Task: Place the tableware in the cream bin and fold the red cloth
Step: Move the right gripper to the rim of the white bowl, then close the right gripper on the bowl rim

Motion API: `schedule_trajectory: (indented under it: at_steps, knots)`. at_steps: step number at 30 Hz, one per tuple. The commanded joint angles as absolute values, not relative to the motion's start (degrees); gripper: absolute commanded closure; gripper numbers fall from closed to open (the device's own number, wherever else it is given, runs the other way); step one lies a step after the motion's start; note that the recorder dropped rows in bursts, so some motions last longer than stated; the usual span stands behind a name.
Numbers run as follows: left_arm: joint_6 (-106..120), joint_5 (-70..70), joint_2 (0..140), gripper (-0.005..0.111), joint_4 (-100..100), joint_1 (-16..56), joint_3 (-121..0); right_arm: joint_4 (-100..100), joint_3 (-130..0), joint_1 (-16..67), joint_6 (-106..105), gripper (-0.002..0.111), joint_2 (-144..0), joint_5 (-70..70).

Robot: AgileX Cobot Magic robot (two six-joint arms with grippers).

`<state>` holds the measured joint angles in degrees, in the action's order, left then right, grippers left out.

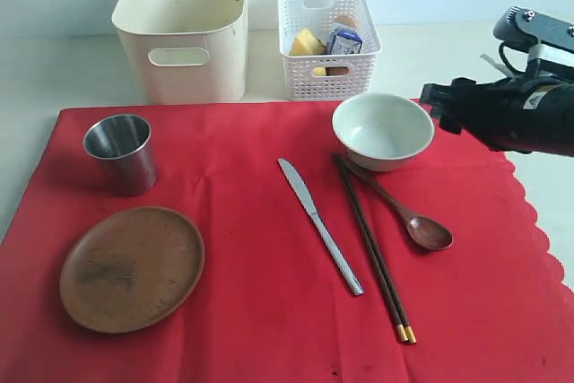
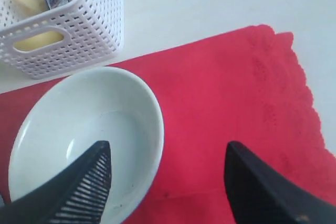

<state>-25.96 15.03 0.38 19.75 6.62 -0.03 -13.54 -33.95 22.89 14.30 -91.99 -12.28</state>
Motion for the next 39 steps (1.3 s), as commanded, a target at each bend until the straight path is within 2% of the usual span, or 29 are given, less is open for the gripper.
schedule_trajectory:
  at_steps: [1, 7, 13, 25, 39]
  knots:
    - [-25.64, 14.68, 0.00, 0.105, 19.84, 6.57, 0.00, -12.89, -38.29, 22.60, 13.04, 0.047, -94.93, -9.38]
    - [-25.64, 14.68, 0.00, 0.105, 19.84, 6.57, 0.00, -12.89, -44.48, 22.60, 10.77, 0.047, -99.45, -2.19]
    - [-25.64, 14.68, 0.00, 0.105, 19.84, 6.57, 0.00, -12.89, -45.11, 22.60, 10.42, 0.047, -100.28, -1.82]
    - [-25.64, 14.68, 0.00, 0.105, 19.84, 6.57, 0.00, -12.89, -45.39, 22.60, 8.96, 0.047, -105.97, -11.07]
    - [-25.64, 14.68, 0.00, 0.105, 19.84, 6.57, 0.00, -12.89, -52.67, 22.60, 8.96, 0.047, -110.42, 2.33]
